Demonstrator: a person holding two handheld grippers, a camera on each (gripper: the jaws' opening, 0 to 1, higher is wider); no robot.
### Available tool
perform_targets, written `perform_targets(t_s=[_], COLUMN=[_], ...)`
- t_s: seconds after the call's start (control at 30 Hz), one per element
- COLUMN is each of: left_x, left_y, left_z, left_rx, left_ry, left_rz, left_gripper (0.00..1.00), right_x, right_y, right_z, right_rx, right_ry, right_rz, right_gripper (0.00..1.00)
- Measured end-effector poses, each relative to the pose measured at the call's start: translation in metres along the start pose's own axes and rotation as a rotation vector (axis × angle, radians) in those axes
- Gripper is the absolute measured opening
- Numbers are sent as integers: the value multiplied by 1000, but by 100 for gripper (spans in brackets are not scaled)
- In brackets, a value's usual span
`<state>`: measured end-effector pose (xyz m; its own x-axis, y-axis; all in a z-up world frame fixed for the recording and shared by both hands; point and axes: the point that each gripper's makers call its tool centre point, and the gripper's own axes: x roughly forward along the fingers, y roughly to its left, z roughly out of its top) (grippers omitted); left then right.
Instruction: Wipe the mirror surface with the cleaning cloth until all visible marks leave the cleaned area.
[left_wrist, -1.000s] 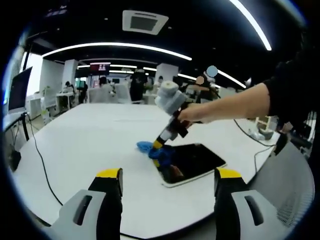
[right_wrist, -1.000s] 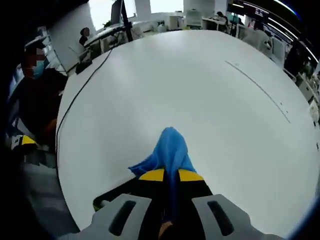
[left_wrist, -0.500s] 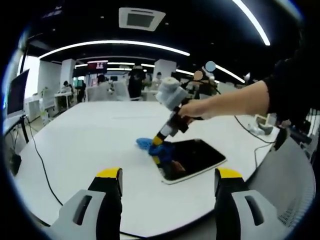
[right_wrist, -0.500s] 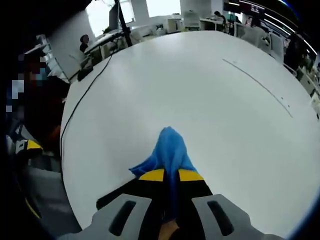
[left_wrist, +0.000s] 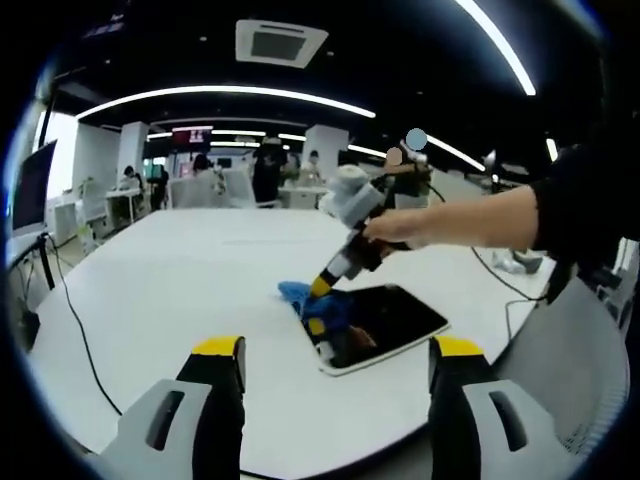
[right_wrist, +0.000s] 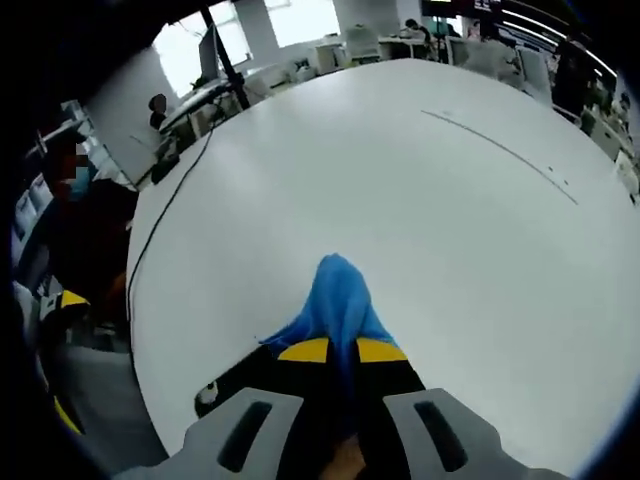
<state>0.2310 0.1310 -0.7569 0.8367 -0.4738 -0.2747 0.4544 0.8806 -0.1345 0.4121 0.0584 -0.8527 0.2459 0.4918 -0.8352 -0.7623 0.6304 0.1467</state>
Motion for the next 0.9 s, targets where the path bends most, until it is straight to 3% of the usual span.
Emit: perform_targets(t_s=[0.23, 0.43, 0.63, 0.9], left_x=[0, 1, 1, 1], left_y=[1, -1, -1, -1], left_z=[-4, -7, -5, -7], left_rx=[-6, -9, -7, -11], left_ry=[23, 46, 31, 47], left_rz=[12, -3, -10, -4], left_gripper=[73, 72, 72, 72], right_x=[-7, -10, -18, -21], right_y=[-7, -18, -32, -21], right_z=[-9, -12, -22, -25], right_rx=[-43, 21, 63, 70], right_ry=[14, 5, 3, 7], right_rz=[-52, -63, -79, -82], right_gripper=[3, 3, 3, 3])
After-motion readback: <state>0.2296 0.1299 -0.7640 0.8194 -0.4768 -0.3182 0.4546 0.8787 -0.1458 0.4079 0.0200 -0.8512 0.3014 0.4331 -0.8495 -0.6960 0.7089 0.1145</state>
